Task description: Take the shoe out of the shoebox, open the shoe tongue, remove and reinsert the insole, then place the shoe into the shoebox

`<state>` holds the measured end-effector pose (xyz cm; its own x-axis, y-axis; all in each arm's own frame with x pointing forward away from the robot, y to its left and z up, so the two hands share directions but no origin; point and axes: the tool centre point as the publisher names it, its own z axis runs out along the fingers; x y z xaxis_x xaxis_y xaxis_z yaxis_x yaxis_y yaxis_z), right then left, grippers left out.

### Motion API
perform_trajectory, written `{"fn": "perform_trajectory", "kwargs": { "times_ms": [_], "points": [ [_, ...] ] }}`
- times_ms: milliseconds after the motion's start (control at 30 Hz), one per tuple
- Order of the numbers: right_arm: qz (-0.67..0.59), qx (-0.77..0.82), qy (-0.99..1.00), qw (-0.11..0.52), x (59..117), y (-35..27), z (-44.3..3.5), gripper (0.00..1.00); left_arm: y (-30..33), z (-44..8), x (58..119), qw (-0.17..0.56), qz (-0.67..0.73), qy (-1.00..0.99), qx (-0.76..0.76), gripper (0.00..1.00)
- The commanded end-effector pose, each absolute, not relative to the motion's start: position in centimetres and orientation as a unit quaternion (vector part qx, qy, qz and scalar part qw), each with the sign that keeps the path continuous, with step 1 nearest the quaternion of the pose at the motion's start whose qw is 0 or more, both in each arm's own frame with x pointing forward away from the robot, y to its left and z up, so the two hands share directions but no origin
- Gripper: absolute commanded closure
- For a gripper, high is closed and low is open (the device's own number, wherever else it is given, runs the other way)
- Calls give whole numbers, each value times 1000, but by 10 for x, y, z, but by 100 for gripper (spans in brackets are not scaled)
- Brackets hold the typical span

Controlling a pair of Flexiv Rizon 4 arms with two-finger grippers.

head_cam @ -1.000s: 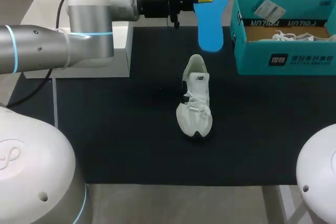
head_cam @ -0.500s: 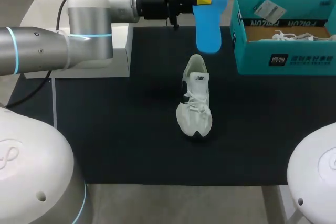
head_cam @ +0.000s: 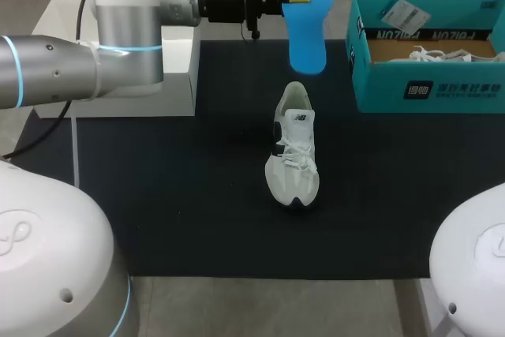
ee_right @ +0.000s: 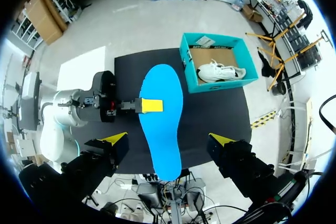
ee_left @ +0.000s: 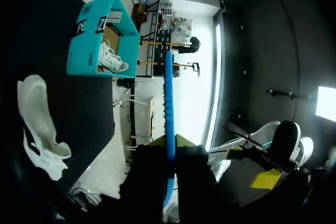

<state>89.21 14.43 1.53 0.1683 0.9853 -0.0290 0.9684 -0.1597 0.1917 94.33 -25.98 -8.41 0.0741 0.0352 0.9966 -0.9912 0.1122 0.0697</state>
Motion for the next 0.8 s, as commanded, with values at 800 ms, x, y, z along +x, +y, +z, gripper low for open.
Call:
{"fn": "perform_trajectory", "kwargs": {
  "times_ms": [800],
  "points": [
    [60,736,673,45,879,150,-44,0,-253,-78,932,547,465,-510,474,100]
  ]
}}
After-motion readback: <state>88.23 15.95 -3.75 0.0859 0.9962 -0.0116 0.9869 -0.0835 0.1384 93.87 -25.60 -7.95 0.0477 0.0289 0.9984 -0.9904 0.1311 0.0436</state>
